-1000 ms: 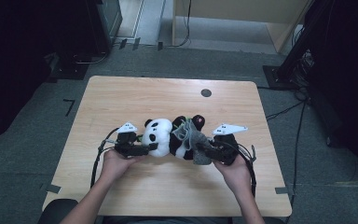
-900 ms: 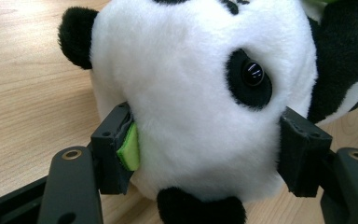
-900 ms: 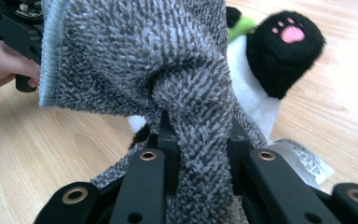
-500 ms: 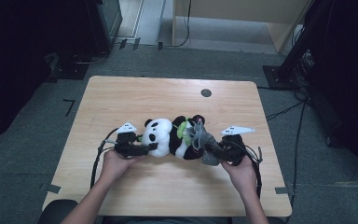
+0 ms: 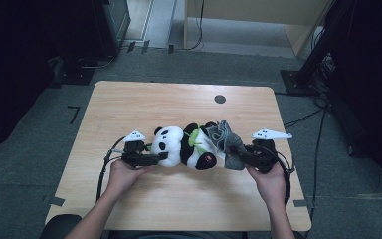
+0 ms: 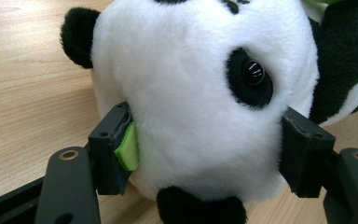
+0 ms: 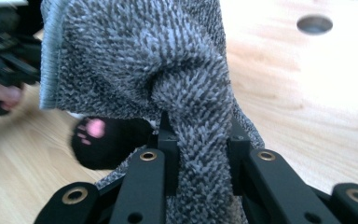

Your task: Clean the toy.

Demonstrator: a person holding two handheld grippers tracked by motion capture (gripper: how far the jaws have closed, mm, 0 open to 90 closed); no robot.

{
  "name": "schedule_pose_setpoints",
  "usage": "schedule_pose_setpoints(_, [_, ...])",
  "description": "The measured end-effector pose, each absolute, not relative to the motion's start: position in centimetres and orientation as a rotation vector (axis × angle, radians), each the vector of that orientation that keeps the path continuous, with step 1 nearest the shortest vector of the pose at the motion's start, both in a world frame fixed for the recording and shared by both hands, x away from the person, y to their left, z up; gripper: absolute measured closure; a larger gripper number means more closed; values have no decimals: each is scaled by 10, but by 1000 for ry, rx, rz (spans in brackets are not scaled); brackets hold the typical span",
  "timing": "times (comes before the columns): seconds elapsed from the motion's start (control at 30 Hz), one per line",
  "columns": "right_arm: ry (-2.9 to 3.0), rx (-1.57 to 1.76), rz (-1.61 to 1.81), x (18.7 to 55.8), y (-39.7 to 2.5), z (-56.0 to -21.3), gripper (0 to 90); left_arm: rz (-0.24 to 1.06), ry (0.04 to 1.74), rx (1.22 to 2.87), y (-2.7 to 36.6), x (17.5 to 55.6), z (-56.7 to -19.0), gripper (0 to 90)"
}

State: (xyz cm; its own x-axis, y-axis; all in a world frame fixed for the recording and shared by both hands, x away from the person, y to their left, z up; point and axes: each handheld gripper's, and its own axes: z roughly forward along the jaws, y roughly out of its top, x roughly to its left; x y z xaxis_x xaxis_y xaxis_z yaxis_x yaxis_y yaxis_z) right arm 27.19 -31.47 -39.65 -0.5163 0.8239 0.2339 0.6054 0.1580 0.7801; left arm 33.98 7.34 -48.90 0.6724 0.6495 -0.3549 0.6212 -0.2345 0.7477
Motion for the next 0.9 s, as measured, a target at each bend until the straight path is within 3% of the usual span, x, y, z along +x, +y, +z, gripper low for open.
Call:
schedule_pose_setpoints(0.33, [2257,1218,1356,259,-273,-376,757,21,1013,1910,72,341,-489,304])
schedule_pose_setpoints(0.5, [2347,1152,1239,267,-252,-400,749,20,1010,1927,72,341,-488,307])
schedule_pose_setpoints(0.9, [2257,1296,1352,280,-279,-423,732,19,1004,1932,71,341,-488,308])
